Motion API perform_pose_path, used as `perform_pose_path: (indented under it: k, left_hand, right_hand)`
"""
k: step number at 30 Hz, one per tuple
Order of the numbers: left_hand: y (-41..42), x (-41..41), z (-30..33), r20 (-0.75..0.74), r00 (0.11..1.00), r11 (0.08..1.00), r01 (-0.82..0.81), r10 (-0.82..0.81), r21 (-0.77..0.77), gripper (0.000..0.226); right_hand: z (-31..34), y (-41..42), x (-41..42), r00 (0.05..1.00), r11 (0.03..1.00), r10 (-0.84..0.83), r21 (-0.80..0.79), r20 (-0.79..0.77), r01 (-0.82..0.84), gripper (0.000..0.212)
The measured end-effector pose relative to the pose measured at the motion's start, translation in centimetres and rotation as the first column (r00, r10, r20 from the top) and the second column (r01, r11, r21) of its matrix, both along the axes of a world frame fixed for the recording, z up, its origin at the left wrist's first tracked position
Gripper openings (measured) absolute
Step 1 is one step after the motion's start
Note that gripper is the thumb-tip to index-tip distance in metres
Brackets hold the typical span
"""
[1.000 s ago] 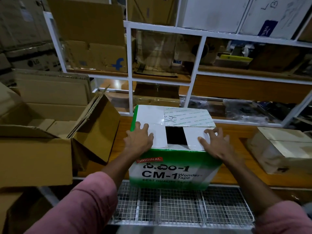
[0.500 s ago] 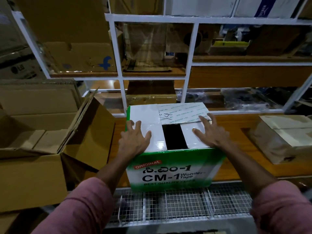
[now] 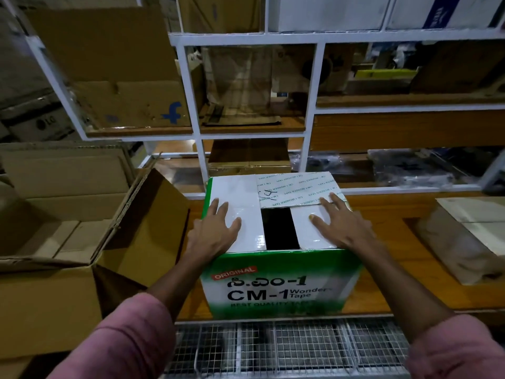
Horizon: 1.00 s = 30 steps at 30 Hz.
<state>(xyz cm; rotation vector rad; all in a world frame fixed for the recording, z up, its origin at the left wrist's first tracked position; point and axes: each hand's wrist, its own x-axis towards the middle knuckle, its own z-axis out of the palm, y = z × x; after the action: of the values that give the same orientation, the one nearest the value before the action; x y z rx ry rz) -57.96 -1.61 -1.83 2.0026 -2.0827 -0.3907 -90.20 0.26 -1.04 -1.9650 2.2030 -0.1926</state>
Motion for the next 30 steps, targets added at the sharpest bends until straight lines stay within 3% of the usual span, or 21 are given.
perform_pose_path:
  k: [9, 14, 23, 30]
  left_hand:
    - [1.1, -0.6, 0.2, -0.048, 0.998, 0.998, 0.028, -0.031, -0.054, 0.077]
    - [2.9, -1.9, 2.2, -0.043, 0.998, 0.990, 0.047, -0.054, -0.134, 0.068]
    - [1.4, -2.1, 12.8, -0.057, 0.998, 0.914, 0.014, -0.041, -0.405, 0.066]
    - [1.1, -0.7, 19.6, -0.008, 1.000, 0.829, -0.003, -0.001, -0.559, 0.064]
  right_hand:
    - [-0.1, 0.1, -0.3, 0.999, 0.999, 0.007, -0.053, 0.040, -0.005, 0.089]
    - [1.2, 0.1, -1.1, 0.998, 0.992, 0.029, -0.126, 0.065, -0.020, 0.083]
    - [12.7, -2.0, -1.5, 0.992, 0.893, 0.086, -0.448, 0.091, -0.037, 0.087]
    - [18.4, -3.7, 0.2, 0.987, 0.819, 0.115, -0.573, 0.116, -0.028, 0.071]
